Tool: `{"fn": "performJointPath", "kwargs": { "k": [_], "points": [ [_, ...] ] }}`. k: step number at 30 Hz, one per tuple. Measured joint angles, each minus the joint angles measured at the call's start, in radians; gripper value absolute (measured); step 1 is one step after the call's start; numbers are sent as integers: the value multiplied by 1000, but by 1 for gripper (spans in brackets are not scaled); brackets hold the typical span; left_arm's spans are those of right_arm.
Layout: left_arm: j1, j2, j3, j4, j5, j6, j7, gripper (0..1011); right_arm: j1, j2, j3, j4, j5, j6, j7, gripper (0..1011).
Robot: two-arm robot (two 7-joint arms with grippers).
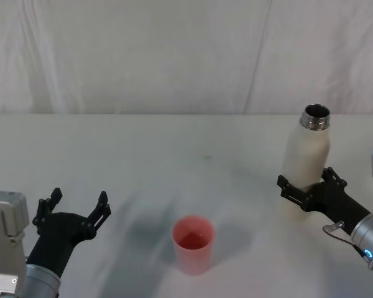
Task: Grasp the thermos with one hand and pour water into the cup lid.
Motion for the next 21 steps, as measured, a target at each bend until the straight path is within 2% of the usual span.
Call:
{"fn": "performJointPath", "kwargs": {
  "k": [21],
  "points": [
    [0,0,0,0,0,0,0,1001,0,0,0,0,0,0,0,1000]
  ]
}}
